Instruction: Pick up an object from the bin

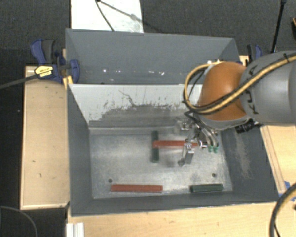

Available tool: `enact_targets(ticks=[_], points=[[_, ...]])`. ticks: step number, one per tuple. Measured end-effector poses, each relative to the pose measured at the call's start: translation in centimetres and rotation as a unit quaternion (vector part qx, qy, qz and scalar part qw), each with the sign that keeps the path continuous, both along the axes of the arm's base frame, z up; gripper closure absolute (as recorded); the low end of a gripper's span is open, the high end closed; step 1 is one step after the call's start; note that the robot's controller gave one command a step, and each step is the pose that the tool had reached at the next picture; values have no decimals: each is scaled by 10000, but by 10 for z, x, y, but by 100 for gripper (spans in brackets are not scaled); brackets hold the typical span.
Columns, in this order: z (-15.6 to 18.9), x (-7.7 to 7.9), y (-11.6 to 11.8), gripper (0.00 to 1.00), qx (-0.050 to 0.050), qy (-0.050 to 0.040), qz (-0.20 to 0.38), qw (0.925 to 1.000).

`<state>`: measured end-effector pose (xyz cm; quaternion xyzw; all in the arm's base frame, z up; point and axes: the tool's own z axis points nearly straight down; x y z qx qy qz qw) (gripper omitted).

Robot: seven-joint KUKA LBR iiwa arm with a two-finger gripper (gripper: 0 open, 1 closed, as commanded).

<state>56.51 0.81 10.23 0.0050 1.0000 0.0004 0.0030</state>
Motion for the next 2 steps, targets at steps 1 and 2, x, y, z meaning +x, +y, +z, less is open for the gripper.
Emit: enact_targets(ticks=[1, 2], points=[[14, 4, 14, 0, 8, -5, -771, 9970], [-33, 8, 36, 0, 6, 37, -1717, 9851]])
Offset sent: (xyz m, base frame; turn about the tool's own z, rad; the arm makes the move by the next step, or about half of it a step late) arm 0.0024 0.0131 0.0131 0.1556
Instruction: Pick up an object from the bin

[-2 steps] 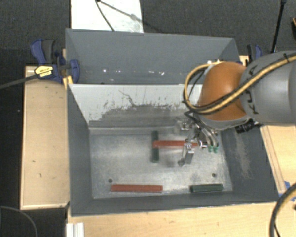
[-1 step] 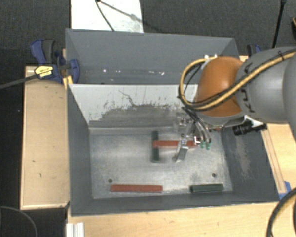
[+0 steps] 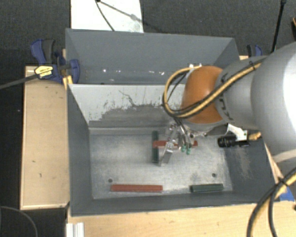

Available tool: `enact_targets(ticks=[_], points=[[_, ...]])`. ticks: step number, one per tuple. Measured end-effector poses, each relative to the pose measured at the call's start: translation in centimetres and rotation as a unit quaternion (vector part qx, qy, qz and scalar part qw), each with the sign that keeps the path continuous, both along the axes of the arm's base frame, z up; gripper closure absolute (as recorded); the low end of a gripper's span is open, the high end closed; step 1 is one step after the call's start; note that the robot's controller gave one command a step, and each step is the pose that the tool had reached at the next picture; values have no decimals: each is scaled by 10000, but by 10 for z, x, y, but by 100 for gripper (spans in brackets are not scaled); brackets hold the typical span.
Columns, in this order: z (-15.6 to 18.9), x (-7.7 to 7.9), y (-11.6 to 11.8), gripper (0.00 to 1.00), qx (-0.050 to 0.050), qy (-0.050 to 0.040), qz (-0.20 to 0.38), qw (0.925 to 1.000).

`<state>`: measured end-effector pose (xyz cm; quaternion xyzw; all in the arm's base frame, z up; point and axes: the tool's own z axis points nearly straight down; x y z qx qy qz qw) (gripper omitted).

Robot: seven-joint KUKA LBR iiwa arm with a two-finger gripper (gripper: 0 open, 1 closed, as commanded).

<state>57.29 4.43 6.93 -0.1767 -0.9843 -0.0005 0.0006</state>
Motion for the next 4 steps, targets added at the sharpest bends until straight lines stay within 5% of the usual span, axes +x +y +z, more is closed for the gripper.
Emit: enact_targets(ticks=[1, 2, 3, 4], points=[[1, -3, -22, 0, -5, 6, -664, 9978], [1, -2, -22, 100, -7, 5, -643, 9979], [3, -2, -22, 100, -10, -2, -624, 9980], [39, -1, -22, 100, -1, -34, -602, 9982]])
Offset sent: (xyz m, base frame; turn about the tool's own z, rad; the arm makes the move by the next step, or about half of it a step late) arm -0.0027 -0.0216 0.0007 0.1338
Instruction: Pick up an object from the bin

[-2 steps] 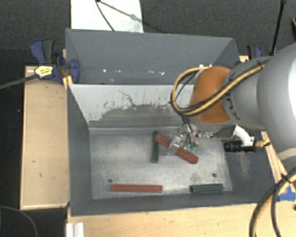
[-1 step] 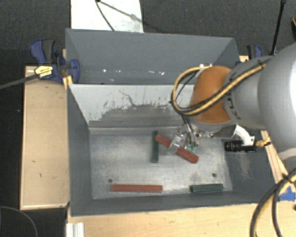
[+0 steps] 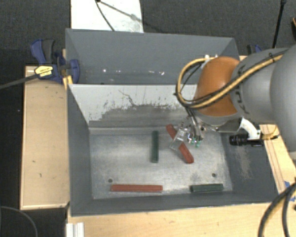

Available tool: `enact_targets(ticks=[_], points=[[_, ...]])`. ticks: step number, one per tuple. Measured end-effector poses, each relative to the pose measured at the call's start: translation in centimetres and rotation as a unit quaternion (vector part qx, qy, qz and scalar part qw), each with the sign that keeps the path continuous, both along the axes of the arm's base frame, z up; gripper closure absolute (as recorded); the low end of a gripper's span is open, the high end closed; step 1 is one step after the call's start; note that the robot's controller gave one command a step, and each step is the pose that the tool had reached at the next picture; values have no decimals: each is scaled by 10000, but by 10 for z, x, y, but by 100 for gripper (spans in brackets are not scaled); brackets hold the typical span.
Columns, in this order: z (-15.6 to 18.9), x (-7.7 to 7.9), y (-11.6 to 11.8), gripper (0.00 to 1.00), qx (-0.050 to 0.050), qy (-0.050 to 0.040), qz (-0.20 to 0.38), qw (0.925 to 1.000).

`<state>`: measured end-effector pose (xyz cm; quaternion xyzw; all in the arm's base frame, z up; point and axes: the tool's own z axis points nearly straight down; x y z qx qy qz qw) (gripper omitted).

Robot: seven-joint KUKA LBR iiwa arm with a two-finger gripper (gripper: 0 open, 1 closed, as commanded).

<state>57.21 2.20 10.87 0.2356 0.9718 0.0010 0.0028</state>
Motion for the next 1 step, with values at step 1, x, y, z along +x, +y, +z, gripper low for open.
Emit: enact_targets(ticks=[1], points=[[80, 2, 0, 100, 0, -20, 30, 10000]])
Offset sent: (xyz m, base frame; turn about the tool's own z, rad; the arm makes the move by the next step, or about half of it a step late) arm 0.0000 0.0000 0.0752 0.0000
